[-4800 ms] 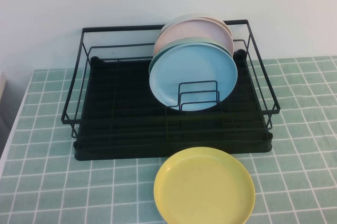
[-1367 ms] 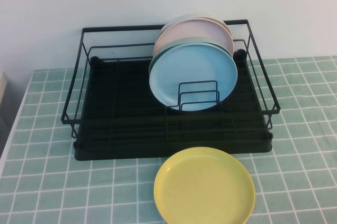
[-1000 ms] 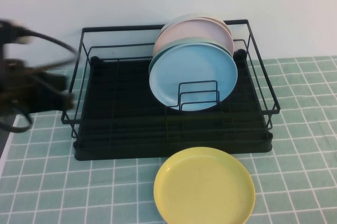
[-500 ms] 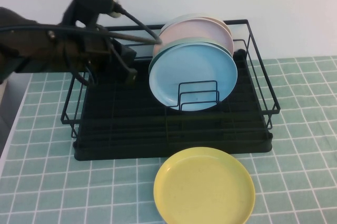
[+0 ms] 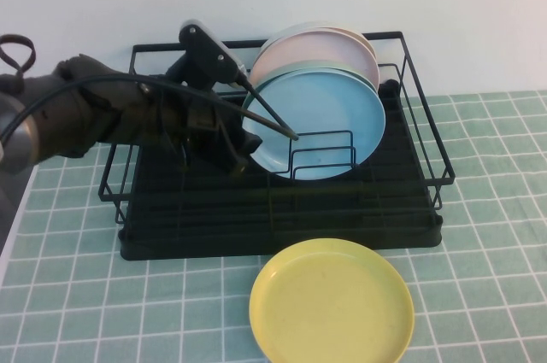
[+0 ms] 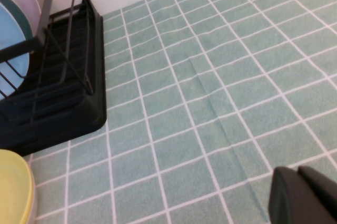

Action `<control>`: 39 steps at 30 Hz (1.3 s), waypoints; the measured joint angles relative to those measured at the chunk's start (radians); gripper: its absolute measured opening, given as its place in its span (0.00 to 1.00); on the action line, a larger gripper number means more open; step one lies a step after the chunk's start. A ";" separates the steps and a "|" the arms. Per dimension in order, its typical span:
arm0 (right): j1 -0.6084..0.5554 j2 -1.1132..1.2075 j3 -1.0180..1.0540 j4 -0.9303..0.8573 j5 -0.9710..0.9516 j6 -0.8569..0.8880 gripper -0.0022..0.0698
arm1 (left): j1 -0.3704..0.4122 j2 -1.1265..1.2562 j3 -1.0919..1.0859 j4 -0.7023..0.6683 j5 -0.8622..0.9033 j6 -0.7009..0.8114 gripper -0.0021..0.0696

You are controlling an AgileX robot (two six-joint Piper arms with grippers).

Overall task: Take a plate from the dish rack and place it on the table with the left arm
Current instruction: Grasp the plate from the shelf

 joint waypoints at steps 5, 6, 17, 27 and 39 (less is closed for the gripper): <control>0.000 0.000 0.000 0.000 0.000 0.000 0.03 | -0.002 0.029 0.000 -0.141 -0.005 0.144 0.67; 0.000 0.000 0.000 0.000 0.000 0.000 0.03 | -0.002 0.030 0.000 -0.173 -0.005 0.177 0.67; 0.000 0.000 0.000 0.000 0.000 0.000 0.03 | -0.005 0.081 -0.041 -0.334 -0.016 0.335 0.68; 0.000 0.000 0.000 0.000 0.000 0.000 0.03 | -0.005 0.133 -0.111 -0.363 -0.010 0.353 0.68; 0.000 0.000 0.000 0.000 0.000 0.000 0.03 | -0.007 0.177 -0.121 -0.401 0.023 0.358 0.68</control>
